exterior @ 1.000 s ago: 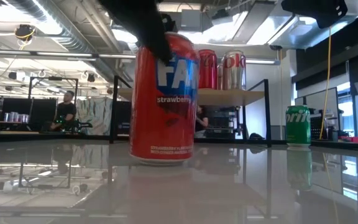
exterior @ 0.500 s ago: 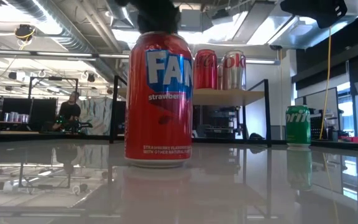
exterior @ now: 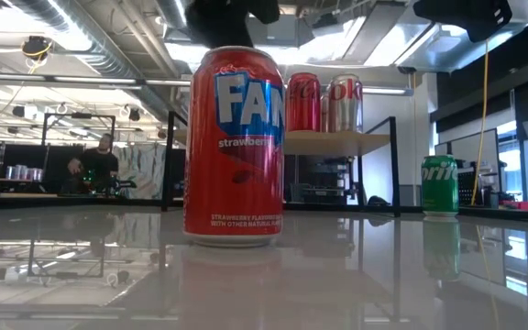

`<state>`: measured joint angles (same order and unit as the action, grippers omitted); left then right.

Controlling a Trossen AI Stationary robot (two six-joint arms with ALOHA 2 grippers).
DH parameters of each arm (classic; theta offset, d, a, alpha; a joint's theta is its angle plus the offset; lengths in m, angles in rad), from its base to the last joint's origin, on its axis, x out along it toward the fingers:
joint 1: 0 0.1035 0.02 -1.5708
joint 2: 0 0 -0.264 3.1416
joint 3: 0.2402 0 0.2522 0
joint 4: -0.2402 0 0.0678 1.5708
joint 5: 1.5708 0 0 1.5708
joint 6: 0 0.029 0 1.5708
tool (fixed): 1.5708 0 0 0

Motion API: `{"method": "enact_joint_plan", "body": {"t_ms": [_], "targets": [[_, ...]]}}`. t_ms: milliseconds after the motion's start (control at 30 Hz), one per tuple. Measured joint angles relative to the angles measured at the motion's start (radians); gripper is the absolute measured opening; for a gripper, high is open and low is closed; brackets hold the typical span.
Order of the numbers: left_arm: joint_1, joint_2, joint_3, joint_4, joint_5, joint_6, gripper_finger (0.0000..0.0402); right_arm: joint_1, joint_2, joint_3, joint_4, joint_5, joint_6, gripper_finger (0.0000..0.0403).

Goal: Place canned beverage on shelf
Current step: Put the right red soda can on the shelf

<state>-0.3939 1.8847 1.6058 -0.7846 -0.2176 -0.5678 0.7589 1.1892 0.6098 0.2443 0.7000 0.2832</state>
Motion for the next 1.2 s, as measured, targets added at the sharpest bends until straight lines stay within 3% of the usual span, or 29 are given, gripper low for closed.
{"method": "enact_joint_plan", "body": {"t_ms": [333, 1200], "targets": [[-0.009, 0.0, 0.0, -0.052, -0.06, -0.205, 0.0344, 0.0, 0.0, 0.0, 0.0, 0.0, 0.0, 0.0381], [-0.032, -0.001, -0.06, -0.005, -0.06, -0.237, 0.0344, 0.0, 0.0, 0.0, 0.0, 0.017, 0.0, 0.0381]]}}
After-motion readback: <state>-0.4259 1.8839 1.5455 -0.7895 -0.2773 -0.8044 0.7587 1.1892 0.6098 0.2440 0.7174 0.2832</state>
